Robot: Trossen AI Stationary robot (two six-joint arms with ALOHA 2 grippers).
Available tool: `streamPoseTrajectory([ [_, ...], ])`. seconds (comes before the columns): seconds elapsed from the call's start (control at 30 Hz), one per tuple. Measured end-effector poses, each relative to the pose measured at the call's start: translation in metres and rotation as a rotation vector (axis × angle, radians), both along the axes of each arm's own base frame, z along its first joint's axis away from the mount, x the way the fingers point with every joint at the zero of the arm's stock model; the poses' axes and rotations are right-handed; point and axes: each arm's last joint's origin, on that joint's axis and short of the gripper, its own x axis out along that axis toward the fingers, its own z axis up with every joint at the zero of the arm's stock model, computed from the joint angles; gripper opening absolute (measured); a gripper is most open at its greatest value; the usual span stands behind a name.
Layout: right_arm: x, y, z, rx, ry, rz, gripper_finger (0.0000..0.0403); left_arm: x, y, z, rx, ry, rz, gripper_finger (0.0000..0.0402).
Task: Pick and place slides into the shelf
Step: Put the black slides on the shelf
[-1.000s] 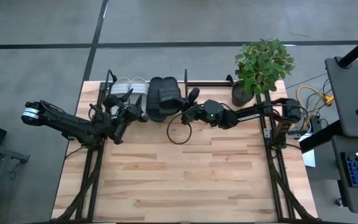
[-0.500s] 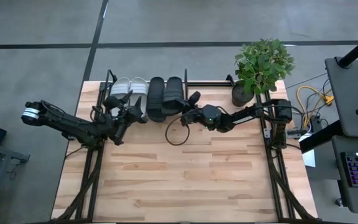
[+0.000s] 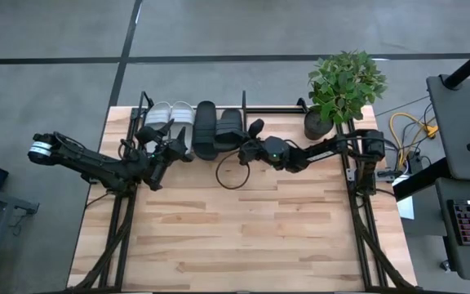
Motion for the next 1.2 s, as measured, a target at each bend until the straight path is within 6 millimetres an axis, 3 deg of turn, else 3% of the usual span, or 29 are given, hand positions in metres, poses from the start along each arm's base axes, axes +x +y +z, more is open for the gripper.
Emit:
streamPoseTrajectory([
  [0.37, -0.0010, -0.0026, -0.0046, 0.114, -0.013, -0.026, 0.0011, 0.0000, 0.0000, 0.0000, 0.000, 0.000, 0.000, 0.0204],
  [0.7, 0.0000, -0.0031, -0.0012, 0.110, -0.026, -0.041, 0.0013, 0.0000, 0.0000, 0.0000, 0.000, 0.000, 0.000, 0.0204],
  [1.2, 0.0008, -0.0040, 0.0023, 0.076, 0.026, -0.070, 0.0092, -0.0002, 0.0001, -0.0002, -0.002, 0.001, 0.008, 0.0204],
])
